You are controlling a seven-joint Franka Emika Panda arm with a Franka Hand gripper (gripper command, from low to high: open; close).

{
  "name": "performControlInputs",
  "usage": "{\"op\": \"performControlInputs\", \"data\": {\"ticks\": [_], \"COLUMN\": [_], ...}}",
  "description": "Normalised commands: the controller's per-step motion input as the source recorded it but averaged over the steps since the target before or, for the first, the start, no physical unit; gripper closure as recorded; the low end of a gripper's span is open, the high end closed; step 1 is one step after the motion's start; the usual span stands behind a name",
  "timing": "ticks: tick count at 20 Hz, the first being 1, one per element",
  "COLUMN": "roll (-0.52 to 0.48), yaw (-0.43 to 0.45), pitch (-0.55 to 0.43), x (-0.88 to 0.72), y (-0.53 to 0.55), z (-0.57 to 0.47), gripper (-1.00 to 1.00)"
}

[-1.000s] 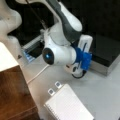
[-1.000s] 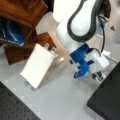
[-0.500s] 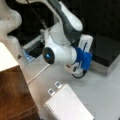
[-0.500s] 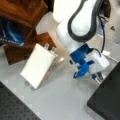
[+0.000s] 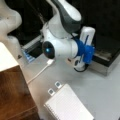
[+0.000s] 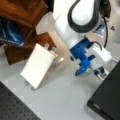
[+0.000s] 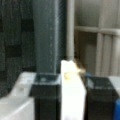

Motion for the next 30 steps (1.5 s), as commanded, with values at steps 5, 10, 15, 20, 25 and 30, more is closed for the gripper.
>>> {"op": "performControlInputs", "data": {"ticks": [5, 10, 15, 20, 25, 30], "roll": [-0.087, -0.079, -0.057, 0.003, 0.094, 0.197], "yaw": [0.218, 0.277, 0.324, 0.350, 0.303, 0.232], "pitch": [0.138, 0.110, 0.047, -0.012, -0.059, -0.061], "x": [0.34, 0.37, 0.41, 0.48, 0.56, 0.56], "y": [-0.06, -0.12, -0.15, -0.13, -0.02, 0.08], "z": [0.47, 0.48, 0.46, 0.48, 0.42, 0.32], "gripper": [1.00, 1.00, 1.00, 1.00, 1.00, 1.00]}}
